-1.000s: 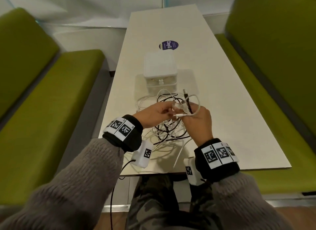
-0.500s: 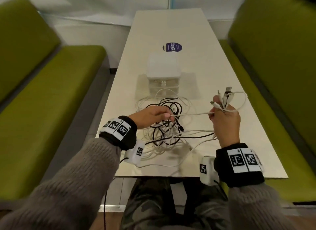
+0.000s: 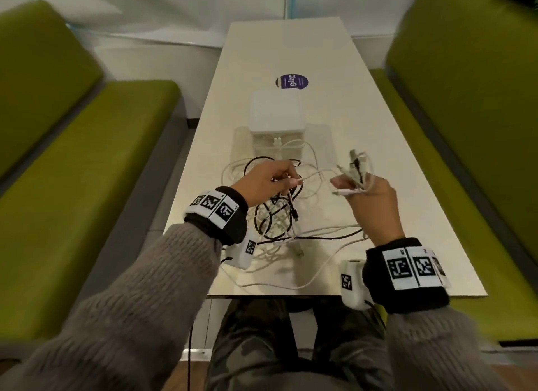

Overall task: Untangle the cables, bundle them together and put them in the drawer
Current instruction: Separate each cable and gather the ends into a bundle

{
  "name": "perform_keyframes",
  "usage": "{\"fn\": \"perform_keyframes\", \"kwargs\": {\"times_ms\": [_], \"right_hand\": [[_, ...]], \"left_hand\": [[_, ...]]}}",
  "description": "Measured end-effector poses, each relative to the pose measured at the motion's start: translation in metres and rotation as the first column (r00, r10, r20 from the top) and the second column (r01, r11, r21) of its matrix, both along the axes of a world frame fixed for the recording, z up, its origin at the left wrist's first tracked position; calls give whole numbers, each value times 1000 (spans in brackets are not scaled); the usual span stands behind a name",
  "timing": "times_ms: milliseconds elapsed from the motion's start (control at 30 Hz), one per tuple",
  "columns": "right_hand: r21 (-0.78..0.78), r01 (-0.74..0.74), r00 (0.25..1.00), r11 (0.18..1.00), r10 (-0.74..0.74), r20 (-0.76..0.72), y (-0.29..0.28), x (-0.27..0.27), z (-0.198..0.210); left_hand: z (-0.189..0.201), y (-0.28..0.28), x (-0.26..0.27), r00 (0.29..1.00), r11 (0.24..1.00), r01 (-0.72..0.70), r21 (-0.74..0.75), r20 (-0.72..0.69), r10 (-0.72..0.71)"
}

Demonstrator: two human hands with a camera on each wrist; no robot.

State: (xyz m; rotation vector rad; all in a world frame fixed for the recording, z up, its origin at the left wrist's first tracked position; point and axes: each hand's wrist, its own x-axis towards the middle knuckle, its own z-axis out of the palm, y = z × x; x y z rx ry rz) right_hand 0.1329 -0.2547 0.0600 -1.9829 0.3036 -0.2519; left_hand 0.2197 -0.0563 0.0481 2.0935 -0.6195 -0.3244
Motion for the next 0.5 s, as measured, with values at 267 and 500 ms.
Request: {"fn": "perform_keyframes", "kwargs": {"times_ms": [267, 500], "right_hand": [[-80, -104, 994, 991, 102, -35, 41, 13, -4], [174, 6, 999, 985, 2, -45, 49, 18, -19]], "left_hand": [[8, -5, -13, 999, 995, 22, -98, -35, -26], [0, -6, -19, 986, 982, 27, -186, -160, -58]]}}
